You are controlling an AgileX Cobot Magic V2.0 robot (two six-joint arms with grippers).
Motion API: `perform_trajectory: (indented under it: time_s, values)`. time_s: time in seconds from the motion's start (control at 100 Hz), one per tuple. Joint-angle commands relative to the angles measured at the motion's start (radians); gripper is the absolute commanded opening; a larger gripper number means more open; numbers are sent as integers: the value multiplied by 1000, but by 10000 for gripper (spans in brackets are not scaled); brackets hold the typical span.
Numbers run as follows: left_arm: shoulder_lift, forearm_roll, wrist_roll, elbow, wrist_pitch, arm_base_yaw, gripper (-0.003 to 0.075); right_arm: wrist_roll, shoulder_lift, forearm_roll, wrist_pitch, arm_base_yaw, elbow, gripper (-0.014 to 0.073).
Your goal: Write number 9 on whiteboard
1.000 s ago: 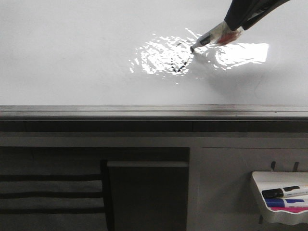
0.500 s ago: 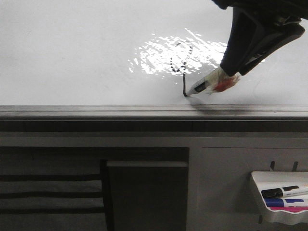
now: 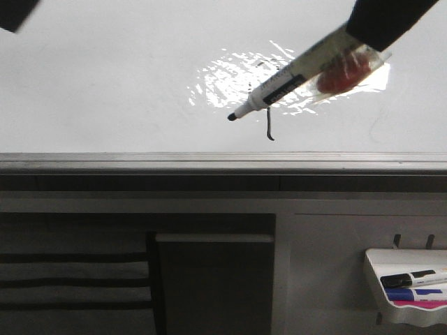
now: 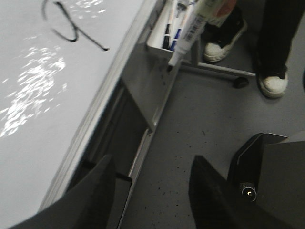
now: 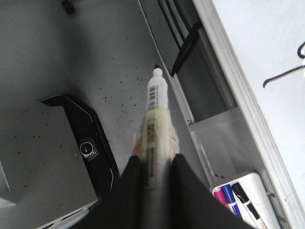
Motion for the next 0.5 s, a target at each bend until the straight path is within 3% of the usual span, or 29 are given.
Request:
perform_trajectory:
  time_s: [0.0,0.2,0.49]
  values:
    - [62,-41,9,-57,-108,-101,333,-23,-37,16,-43,10,-35,-46]
    - [240,-20,9,-145,-210,-256,333,-23,-39,18,-48,10,-35,-45]
    - [382,-20,9,-253,-207,-291,333,-23,-39,18,-46,10,-35,-45]
